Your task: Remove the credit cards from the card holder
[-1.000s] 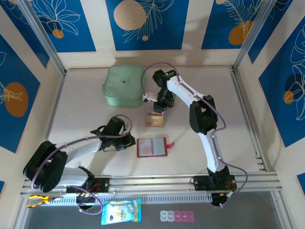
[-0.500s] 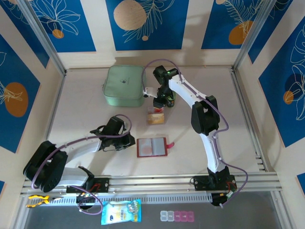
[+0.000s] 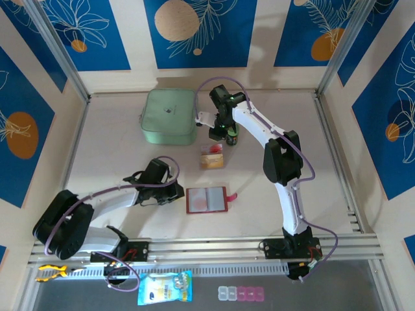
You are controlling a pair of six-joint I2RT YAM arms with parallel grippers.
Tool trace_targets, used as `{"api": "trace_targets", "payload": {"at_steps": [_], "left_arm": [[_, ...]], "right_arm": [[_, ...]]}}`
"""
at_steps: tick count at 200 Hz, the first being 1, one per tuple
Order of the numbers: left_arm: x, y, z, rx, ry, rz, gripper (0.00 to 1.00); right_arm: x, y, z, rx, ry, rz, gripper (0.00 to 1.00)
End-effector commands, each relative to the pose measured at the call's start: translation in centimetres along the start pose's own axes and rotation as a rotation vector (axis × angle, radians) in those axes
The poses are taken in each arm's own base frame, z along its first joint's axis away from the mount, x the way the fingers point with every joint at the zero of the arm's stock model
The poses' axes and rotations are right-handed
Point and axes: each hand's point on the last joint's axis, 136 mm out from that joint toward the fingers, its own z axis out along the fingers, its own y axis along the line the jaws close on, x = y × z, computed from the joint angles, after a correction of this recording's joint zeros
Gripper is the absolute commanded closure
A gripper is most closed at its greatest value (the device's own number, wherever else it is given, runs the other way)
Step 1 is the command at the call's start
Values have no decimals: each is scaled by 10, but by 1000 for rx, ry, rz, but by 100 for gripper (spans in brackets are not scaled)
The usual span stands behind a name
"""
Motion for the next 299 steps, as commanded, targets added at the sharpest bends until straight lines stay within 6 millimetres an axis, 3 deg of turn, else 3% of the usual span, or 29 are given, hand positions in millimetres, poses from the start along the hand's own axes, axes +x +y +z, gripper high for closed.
{"api": "trace_targets", "payload": {"at_steps": [1, 45, 81, 159, 225, 264, 299], "left_arm": [[3, 7, 3, 0, 16, -10, 89], [3, 6, 4, 3, 21, -9, 89], [3, 6, 3, 5, 19, -9, 89], [1, 3, 3, 11, 18, -8, 89], [0, -2, 7, 35, 29, -11, 89], [-1, -7, 8, 53, 36, -9, 90], [1, -10, 10, 69, 40, -8, 91]], "right_arm": [[7, -1, 13, 15, 31, 17, 82], [16, 16, 28, -22, 60, 3, 80], [18, 25, 29, -36, 70, 3, 80], [15, 28, 3, -21, 63, 14, 80], [28, 37, -9, -19, 93, 66, 81], [22, 43, -28, -5, 50, 165, 81], [11, 61, -43, -29, -41, 331, 81]]}}
